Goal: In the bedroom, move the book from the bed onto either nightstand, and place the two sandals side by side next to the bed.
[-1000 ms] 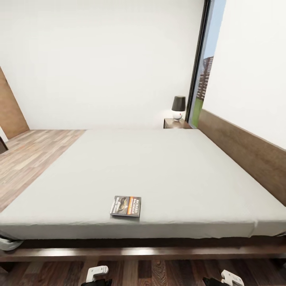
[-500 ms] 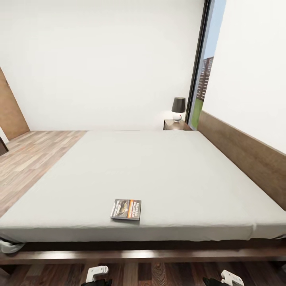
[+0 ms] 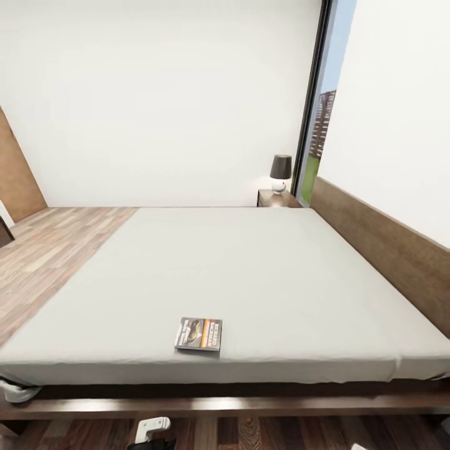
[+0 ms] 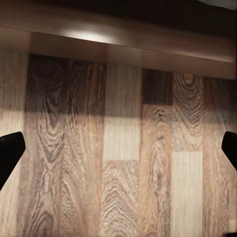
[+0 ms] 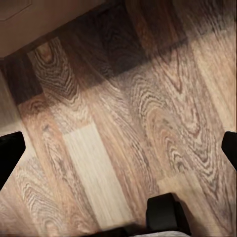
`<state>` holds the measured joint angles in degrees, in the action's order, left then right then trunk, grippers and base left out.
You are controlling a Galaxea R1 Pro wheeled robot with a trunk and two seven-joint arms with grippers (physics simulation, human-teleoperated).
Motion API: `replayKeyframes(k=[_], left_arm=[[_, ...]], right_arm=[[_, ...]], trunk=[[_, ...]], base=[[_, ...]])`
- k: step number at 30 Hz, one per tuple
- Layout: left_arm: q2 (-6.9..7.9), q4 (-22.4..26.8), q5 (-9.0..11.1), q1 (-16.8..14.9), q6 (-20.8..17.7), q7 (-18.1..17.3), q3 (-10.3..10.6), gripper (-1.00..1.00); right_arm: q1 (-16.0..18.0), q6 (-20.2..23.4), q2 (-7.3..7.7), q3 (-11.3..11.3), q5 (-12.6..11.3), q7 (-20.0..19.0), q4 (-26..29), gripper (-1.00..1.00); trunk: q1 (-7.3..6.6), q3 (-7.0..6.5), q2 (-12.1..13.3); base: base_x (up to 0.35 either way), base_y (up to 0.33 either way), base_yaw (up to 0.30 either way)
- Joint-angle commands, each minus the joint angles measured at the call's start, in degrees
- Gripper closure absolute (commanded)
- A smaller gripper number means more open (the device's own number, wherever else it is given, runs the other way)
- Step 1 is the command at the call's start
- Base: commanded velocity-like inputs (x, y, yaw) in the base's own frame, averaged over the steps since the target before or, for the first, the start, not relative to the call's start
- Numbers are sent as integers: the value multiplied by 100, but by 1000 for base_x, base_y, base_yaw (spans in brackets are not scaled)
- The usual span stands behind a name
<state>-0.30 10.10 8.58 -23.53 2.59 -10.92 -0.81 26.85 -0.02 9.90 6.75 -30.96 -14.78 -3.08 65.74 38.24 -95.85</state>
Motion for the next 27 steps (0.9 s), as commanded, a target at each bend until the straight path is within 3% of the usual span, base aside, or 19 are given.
replayKeyframes(k=[1, 27], left_arm=[[1, -8, 47, -5, 11, -25, -6, -100], [4, -8, 48, -7, 14, -33, -15, -100]], right_arm=[[8, -5, -1, 47, -63, -34, -46, -100], [-1, -33, -5, 46, -24, 2, -158, -100]], trunk=[[-23, -14, 39], [-594, -480, 1082]], base=[[0, 0, 0], [0, 0, 0]])
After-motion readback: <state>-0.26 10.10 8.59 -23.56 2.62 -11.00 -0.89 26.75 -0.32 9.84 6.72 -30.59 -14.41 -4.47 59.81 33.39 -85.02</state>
